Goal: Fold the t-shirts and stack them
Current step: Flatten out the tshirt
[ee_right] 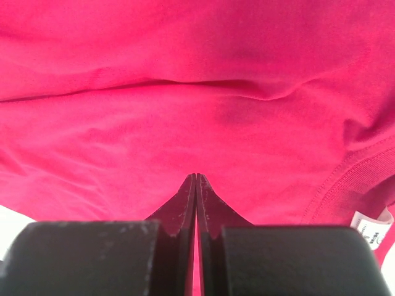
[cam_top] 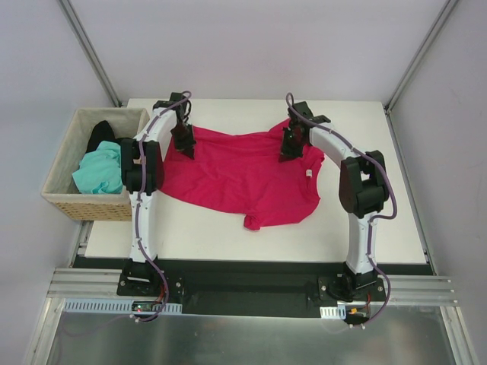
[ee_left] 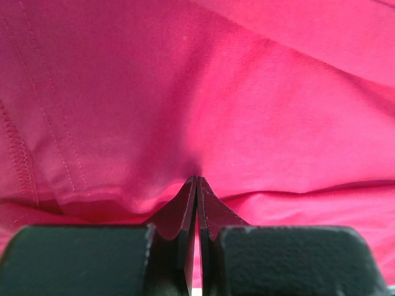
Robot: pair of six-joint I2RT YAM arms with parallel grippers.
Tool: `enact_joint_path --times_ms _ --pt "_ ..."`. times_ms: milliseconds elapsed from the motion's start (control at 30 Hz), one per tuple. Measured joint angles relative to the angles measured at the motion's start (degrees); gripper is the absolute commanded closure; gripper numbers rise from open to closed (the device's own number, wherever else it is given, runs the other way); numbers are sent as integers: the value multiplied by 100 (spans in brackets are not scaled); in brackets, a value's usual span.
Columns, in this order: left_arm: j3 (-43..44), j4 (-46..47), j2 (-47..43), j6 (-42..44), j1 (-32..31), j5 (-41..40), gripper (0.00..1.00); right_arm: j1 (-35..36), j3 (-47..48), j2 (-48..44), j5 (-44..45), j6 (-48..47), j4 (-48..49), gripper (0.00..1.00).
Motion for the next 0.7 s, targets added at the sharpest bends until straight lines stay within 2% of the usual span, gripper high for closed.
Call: enact_joint_path --times_ms 400,700 --pt "538 -223 402 -4 155 286 100 -46 96 -70 48 2 -149 99" --pt "1266 -385 837 -7 376 708 98 -68 238 -326 155 17 -258 99"
